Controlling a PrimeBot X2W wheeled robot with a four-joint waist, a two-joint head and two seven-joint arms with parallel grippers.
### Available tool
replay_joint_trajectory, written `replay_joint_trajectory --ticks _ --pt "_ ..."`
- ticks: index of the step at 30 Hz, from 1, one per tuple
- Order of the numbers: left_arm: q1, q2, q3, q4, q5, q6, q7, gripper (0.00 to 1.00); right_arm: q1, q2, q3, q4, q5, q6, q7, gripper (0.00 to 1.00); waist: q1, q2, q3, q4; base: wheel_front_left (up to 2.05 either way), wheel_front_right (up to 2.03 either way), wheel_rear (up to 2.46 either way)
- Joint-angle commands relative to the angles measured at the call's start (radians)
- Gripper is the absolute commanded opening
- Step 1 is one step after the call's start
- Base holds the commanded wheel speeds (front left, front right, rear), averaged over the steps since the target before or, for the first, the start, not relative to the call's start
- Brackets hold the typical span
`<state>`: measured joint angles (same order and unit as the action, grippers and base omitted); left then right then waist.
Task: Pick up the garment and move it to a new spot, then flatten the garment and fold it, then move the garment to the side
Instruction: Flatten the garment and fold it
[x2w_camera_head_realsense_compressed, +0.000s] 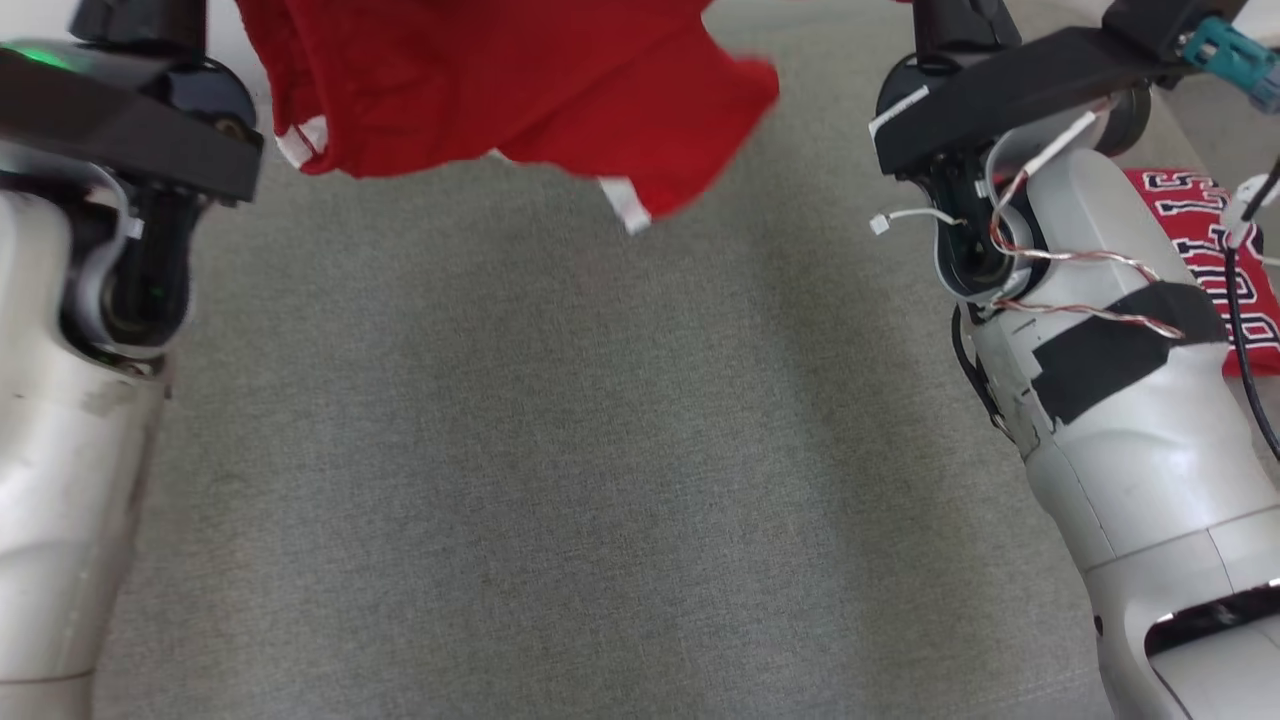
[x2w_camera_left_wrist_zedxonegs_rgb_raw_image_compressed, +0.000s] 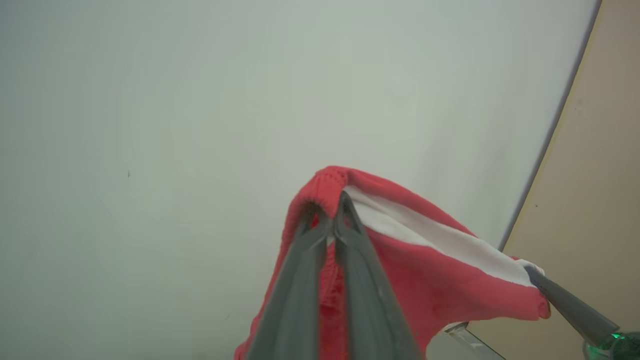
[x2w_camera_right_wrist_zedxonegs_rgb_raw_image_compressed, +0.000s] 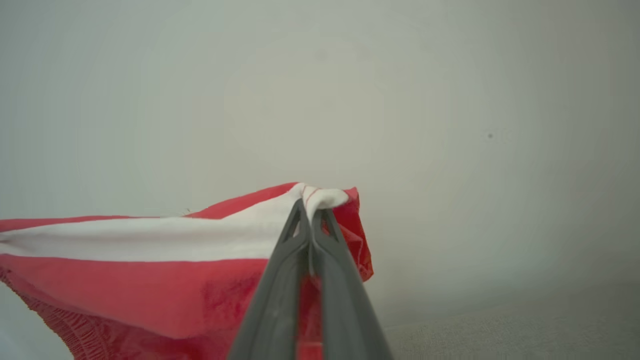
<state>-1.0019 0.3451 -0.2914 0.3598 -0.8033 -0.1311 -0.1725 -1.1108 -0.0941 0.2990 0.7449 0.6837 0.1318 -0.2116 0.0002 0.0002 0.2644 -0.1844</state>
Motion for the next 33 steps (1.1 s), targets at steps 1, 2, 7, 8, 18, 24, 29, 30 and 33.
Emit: replay_joint_trajectory --ticks 1,2,7,8,18,24,29,30,33 --pt "-0.024 0.016 -0.004 0.003 -0.011 0.001 0.015 0.0 -0.028 0.009 0.008 0.014 0.014 -0.002 0.003 0.0 -0.0002 -0.0002 0.042 -0.013 0.0 0.0 0.0" --pt "-0.04 0.02 -0.001 0.005 -0.026 0.001 0.029 0.0 -0.049 0.012 0.009 0.028 0.024 -0.002 0.009 0.0 -0.0002 -0.0002 0.057 -0.014 0.0 0.0 0.0" --pt "-0.15 0.037 0.024 0.037 -0.041 0.027 0.082 0.0 -0.188 0.02 0.008 0.104 0.043 -0.002 0.026 0.0 -0.0002 -0.0002 0.166 -0.012 0.0 0.0 0.0" --pt "-0.181 0.038 0.029 0.043 -0.032 0.04 0.078 0.0 -0.224 0.021 -0.003 0.119 0.048 -0.002 0.019 0.0 -0.0002 -0.0002 0.193 -0.011 0.0 0.0 0.0" --pt "-0.445 -0.003 0.12 0.103 0.029 0.094 -0.083 0.0 -0.486 -0.011 -0.292 0.077 -0.06 -0.004 -0.057 0.0 -0.0002 -0.0002 0.347 0.006 0.0 0.0 0.0" --pt "-0.434 -0.043 0.177 0.098 0.045 0.047 -0.097 0.0 -0.416 0.024 -0.431 -0.101 -0.22 -0.007 -0.057 0.0 -0.0002 -0.0002 0.392 0.027 0.0 0.0 0.0" --pt "-0.35 -0.078 0.155 0.115 0.032 0.012 -0.095 0.0 -0.333 0.036 -0.359 -0.123 -0.241 -0.003 -0.055 0.0 -0.0002 -0.0002 0.397 0.047 0.0 0.0 0.0" --pt "-0.35 -0.078 0.155 0.115 0.032 0.012 -0.095 0.0 -0.333 0.036 -0.359 -0.123 -0.241 -0.003 -0.055 0.0 -0.0002 -0.0002 0.397 0.047 0.0 0.0 0.0" --pt "-0.272 -0.08 0.12 0.103 0.015 0.002 -0.093 0.0 -0.263 0.033 -0.281 -0.124 -0.214 -0.003 -0.054 0.0 -0.0002 -0.0002 0.375 0.059 0.0 0.0 0.0"
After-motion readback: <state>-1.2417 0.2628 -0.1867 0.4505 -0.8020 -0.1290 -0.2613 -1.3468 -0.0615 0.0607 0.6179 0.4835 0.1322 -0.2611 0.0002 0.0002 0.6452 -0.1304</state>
